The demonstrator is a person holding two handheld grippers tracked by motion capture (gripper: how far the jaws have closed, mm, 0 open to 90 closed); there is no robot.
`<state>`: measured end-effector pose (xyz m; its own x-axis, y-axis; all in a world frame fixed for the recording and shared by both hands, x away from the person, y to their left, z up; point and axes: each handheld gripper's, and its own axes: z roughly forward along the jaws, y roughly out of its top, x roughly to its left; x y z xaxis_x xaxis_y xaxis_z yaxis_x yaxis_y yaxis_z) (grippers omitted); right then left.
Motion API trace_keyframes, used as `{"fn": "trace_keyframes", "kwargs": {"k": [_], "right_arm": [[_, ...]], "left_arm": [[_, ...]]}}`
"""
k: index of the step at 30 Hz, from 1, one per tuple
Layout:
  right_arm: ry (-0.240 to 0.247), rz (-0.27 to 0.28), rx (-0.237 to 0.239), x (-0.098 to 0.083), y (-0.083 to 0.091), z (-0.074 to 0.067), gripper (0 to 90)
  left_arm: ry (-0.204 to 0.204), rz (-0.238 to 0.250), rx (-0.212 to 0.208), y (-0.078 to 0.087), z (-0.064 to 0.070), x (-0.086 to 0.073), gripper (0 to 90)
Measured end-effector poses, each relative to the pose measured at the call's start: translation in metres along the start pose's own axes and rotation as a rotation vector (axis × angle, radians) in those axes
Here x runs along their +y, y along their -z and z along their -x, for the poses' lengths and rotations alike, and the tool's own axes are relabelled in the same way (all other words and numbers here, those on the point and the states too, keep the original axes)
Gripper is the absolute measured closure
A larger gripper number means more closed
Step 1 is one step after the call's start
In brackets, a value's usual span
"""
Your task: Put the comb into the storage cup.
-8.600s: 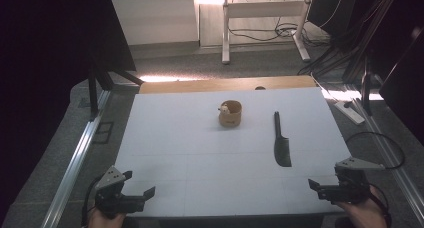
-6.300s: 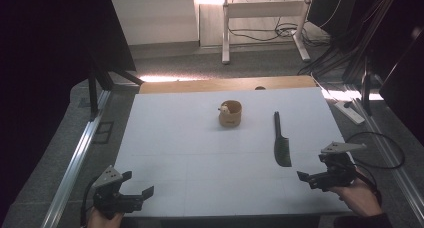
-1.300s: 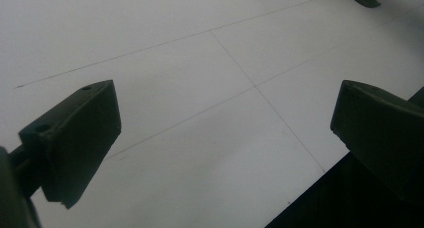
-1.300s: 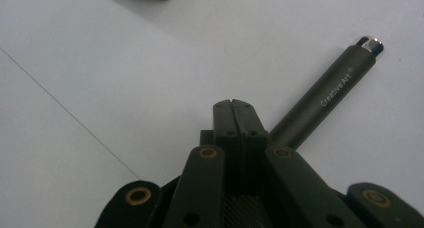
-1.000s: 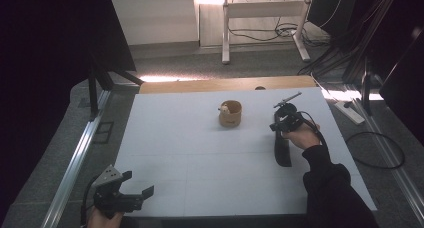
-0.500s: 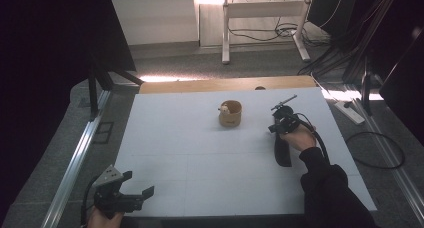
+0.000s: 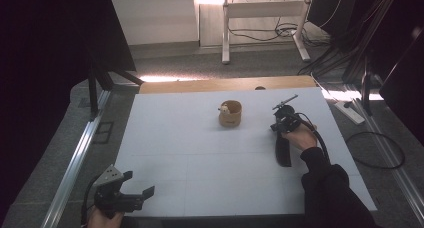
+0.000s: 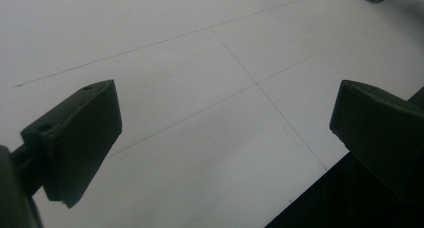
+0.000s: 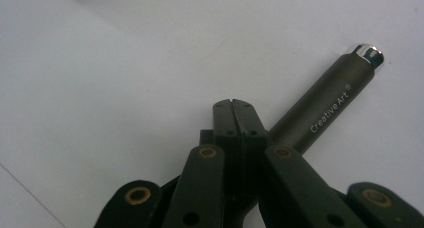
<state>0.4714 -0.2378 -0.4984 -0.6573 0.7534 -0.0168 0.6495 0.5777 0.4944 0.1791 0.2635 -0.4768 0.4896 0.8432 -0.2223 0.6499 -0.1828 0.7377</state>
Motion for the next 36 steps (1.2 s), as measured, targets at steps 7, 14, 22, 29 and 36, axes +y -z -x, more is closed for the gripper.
{"fn": "trace_keyframes", "kwargs": {"k": [7,14,22,29,36], "right_arm": [[-0.024,-0.010,-0.013,-0.004,0.003,0.007,89.9],[-0.047,-0.025,-0.032,-0.010,0.008,0.019,89.9],[-0.090,-0.036,-0.059,-0.019,0.012,0.036,89.9],[-0.139,-0.030,-0.069,-0.028,0.017,0.052,89.9],[-0.159,-0.033,-0.079,-0.038,0.024,0.061,89.5]], "left_arm": [[-0.001,0.000,0.000,0.000,0.000,0.000,1.1],[-0.001,-0.001,0.000,0.000,0.000,0.000,1.2],[-0.001,-0.002,0.000,0.000,0.000,0.000,1.3],[0.000,-0.003,-0.001,0.000,0.000,0.000,1.3],[0.004,-0.001,-0.001,0.000,0.000,0.000,1.4]]}}
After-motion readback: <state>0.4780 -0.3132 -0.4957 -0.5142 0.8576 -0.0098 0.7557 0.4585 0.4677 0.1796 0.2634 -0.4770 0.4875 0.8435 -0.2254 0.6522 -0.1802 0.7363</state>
